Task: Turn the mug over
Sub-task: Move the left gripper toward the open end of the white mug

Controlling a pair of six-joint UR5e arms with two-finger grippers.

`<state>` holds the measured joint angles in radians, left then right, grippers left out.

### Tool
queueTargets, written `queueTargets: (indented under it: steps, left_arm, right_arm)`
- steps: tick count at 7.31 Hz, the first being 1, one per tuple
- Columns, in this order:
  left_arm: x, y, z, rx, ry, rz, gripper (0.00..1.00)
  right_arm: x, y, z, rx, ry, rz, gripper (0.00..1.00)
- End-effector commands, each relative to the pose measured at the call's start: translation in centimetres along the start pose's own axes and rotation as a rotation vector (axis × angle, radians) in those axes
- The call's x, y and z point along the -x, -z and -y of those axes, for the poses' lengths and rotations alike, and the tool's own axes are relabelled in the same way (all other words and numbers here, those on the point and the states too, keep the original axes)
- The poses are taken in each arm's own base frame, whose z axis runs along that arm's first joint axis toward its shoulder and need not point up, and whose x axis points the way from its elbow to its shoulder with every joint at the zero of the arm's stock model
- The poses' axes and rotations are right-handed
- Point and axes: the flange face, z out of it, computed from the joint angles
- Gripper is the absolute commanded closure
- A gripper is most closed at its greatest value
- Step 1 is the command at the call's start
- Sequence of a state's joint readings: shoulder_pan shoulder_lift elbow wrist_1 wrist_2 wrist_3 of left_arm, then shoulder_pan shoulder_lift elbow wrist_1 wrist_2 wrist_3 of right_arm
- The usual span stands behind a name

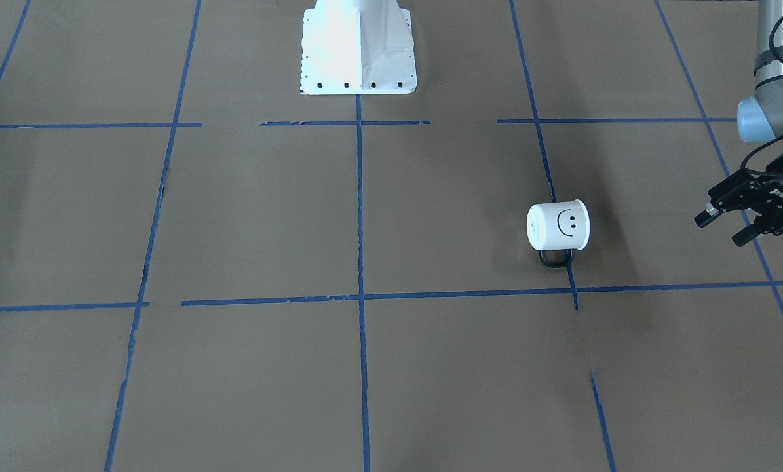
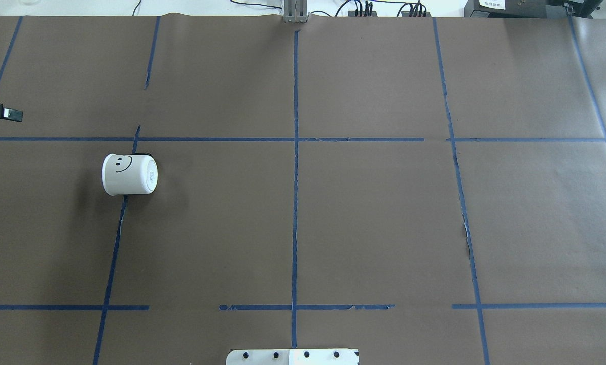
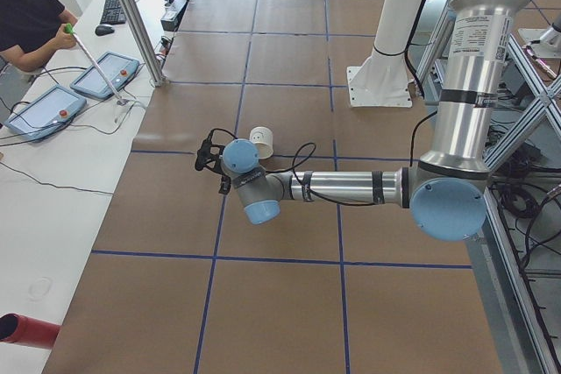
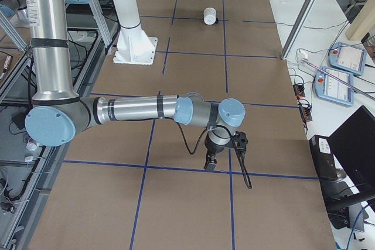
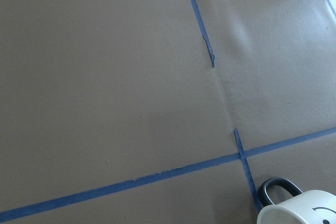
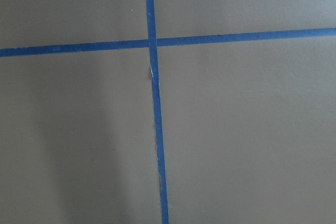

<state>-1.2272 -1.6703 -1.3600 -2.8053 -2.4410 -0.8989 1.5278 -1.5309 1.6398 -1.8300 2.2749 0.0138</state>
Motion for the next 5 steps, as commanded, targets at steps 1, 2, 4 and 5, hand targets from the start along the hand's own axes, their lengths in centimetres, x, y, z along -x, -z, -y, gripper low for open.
queueTargets:
  steps: [1,2,4,5]
  left_arm:
    - [-0.9,-1.1,-1.6,-0.01,0.155,-0.076,0.0]
    - [-1.0,-1.1,-1.9,-0.013,0.198,-0.089,0.0]
    - [-2.3,-2.3,-2.4,-0.04,0.273,-0.118,0.0]
    - [-3.6,-4.1,-3.5,-0.074,0.318,-0.156,0.0]
  right_arm:
    - [0.0,0.0,0.0,0.0,0.0,0.0,0.0]
    - [0.0,0.0,0.0,0.0,0.0,0.0,0.0]
    - [0.0,0.0,0.0,0.0,0.0,0.0,0.0]
    - [0.0,0.0,0.0,0.0,0.0,0.0,0.0]
